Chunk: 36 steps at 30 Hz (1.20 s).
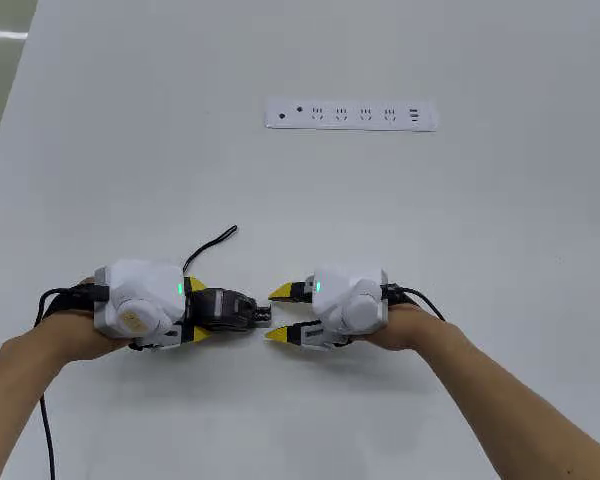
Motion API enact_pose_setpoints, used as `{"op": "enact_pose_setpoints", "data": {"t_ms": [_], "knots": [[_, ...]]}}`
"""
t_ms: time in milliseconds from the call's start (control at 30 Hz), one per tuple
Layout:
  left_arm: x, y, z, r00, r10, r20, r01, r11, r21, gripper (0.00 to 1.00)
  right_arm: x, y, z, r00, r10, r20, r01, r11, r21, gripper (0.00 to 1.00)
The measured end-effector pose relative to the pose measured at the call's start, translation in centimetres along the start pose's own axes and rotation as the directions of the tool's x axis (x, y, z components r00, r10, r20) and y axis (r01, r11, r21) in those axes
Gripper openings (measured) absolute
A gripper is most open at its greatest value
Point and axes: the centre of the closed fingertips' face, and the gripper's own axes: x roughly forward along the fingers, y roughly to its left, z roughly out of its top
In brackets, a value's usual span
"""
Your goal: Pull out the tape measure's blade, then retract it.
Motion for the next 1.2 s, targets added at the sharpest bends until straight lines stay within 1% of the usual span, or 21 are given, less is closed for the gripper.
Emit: {"op": "enact_pose_setpoints", "data": {"t_ms": [100,200,267,300,367,433,567,633,833,933,1200], "knots": [[0.01,0.01,0.0,1.0,-0.002,0.003,0.002,1.0,-0.007,0.3,0.52,0.09,-0.07,0.9999,0.013,-0.002,-0.013,1.0,0.001,0.28],[0.01,0.01,0.0,1.0,-0.002,0.008,0.002,1.0,-0.009,0.3,0.81,-0.1,-0.4,0.9999,0.013,-0.002,-0.013,1.0,0.0,0.26],[0.02,-0.02,0.06,0.9999,-0.002,0.017,0.002,1.0,-0.014,0.3,0.88,-0.18,-0.59,0.9999,0.016,-0.002,-0.016,1.0,0.005,0.24],[0.02,-0.03,0.08,0.9998,-0.002,0.019,0.002,1.0,-0.015,0.3,0.89,-0.12,-0.46,0.9998,0.02,0.008,-0.02,1.0,-0.004,0.23],[0.02,0.01,0.11,0.9997,-0.004,0.024,0.004,1.0,-0.021,0.3,0.79,-0.61,-0.47,0.9999,0.007,0.009,-0.007,1.0,0.012,0.19],[0.02,0.07,0.13,0.9996,-0.005,0.026,0.006,1.0,-0.028,0.3,0.76,-0.6,-0.4,0.9998,0.011,0.017,-0.011,1.0,0.01,0.18],[0.06,0.04,0.2,0.9994,-0.006,0.035,0.008,0.999,-0.035,0.3,0.81,-0.34,-0.37,0.9999,0.013,0.009,-0.013,0.999,-0.039,0.15],[0.03,-0.02,0.13,0.9994,-0.008,0.033,0.008,1.0,-0.024,0.3,0.79,-0.2,-0.39,0.9998,0.018,0.011,-0.017,0.999,-0.044,0.15],[0.03,0.0,0.17,0.9993,-0.005,0.037,0.006,1.0,-0.02,0.3,0.79,-0.27,-0.54,1.0,0.005,-0.008,-0.006,0.998,-0.061,0.13],[0.04,-0.03,0.19,0.9992,-0.006,0.039,0.007,1.0,-0.022,0.3,0.75,-0.25,-0.57,0.9998,-0.002,-0.018,0.001,0.997,-0.083,0.13],[-0.02,-0.06,0.18,0.9993,-0.007,0.037,0.007,1.0,-0.018,0.3,0.59,-0.27,-0.48,0.9997,0.001,-0.026,-0.003,0.995,-0.102,0.12]]}}
